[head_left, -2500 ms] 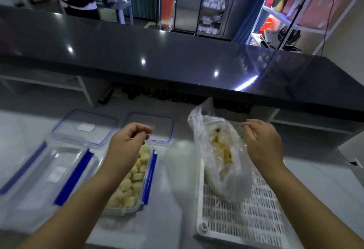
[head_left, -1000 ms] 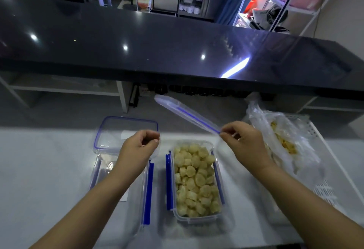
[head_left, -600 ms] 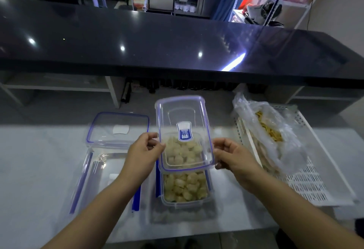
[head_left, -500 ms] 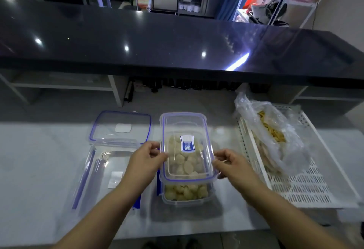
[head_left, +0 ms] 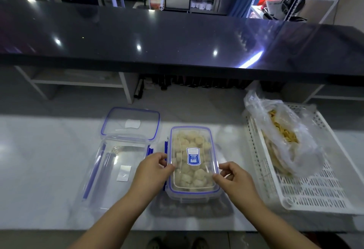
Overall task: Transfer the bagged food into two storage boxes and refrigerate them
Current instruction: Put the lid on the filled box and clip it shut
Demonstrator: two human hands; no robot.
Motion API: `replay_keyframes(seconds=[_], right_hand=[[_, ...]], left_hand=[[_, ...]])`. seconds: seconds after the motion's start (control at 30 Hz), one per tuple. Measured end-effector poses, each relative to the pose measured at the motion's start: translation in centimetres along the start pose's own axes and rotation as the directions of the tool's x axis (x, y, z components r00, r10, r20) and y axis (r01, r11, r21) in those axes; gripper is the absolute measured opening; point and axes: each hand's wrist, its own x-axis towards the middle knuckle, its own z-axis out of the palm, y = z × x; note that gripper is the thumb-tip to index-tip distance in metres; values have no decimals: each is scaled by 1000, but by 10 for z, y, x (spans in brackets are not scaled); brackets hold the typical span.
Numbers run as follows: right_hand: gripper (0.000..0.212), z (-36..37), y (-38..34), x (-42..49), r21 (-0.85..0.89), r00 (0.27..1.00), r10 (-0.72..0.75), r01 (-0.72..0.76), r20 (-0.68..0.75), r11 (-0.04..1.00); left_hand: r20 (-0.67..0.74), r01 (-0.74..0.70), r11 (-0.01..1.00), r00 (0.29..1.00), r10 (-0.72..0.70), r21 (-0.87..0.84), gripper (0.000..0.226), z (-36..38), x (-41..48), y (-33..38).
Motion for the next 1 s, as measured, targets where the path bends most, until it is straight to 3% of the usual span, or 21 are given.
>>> replay_keyframes(seconds=[0.23, 0.33, 0.47, 0.63, 0.73, 0.87, 1.0], right_hand=[[12, 0, 5, 8, 68, 997, 59, -62, 41, 996], [25, 1, 3, 16, 99, 985, 140, -150, 105, 984], [61, 2, -6, 34, 148, 974, 188, -205, 125, 967], [67, 5, -16, 50, 135, 940, 294, -318, 172, 938], [63, 5, -15, 52, 140, 932, 315, -341, 179, 930], [40, 3, -12, 47, 212, 972, 227, -233, 57, 949], [27, 0, -15, 49, 179, 998, 61, -58, -14, 982]], left_hand=[[51, 40, 997, 998, -43, 63, 14, 1, 4, -1], [122, 69, 995, 990, -76, 66, 26, -1, 9, 1], [230, 198, 978, 957, -176, -73, 35, 0, 15, 12], [276, 297, 921, 934, -226, -251, 44, 6, 16, 19], [178, 262, 931, 959, -221, -253, 43, 8, 15, 14], [66, 161, 965, 986, -150, -207, 67, 10, 21, 14], [65, 60, 985, 997, -50, -162, 53, 14, 26, 20]])
